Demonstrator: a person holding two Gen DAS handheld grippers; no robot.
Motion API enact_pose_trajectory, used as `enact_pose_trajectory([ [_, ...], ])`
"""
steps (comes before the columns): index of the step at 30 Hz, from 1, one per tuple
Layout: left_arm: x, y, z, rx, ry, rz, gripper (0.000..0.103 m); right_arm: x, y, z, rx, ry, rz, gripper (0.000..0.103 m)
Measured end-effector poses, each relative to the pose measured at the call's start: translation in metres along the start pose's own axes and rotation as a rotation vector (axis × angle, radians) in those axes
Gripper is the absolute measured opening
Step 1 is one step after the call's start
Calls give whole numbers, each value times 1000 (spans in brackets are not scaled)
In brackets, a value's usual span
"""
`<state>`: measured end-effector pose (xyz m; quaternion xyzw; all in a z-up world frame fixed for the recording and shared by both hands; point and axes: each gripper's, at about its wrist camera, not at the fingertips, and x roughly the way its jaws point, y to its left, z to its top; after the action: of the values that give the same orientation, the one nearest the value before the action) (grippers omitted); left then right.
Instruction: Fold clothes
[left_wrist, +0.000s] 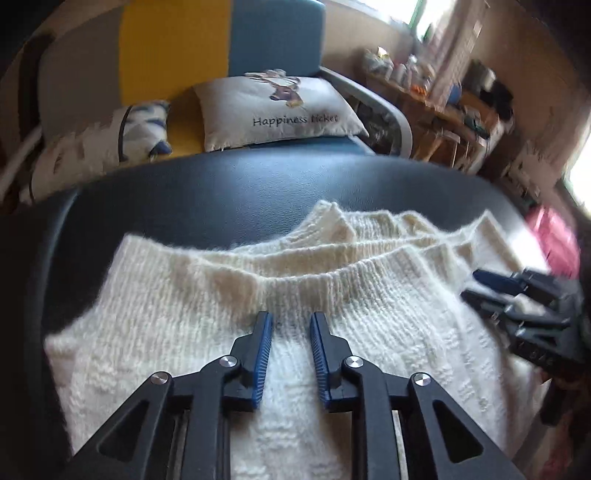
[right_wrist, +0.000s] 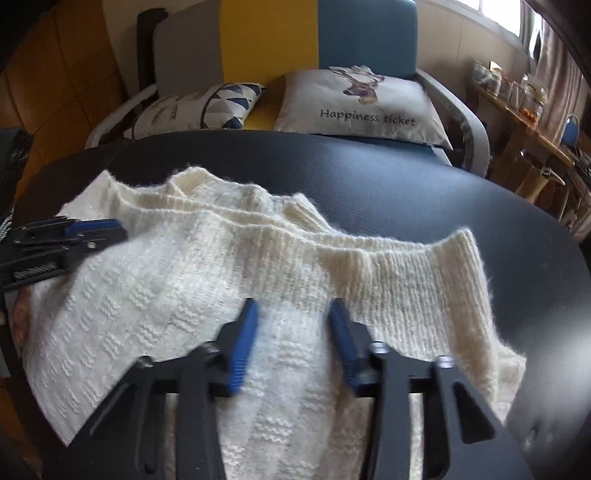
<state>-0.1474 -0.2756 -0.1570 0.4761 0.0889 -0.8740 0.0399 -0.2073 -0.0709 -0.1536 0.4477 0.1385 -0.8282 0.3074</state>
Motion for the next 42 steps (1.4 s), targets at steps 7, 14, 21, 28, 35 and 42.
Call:
enact_pose_trajectory([
  [7,-22,10,-2,-92,-140,-76,1,-10,2,4,-20,-30,13,6],
  [14,-18,13,10,-62,-164,-39,0,-23,-2,18,-24,-73,8,0],
  [21,-12,30,-2,-174,-136,-75,2,0,-10,6,37,-29,16,2],
  [28,-29,42,-19,-141,-75,-71,19,-38,3,15,-5,-114,143,74],
  [35,-10,19,-11,-45,-3,25,21,-22,7,15,11,-82,110,71],
  [42,-16,7,-19,-40,-111,29,3,-7,11,14,28,-49,77,8],
])
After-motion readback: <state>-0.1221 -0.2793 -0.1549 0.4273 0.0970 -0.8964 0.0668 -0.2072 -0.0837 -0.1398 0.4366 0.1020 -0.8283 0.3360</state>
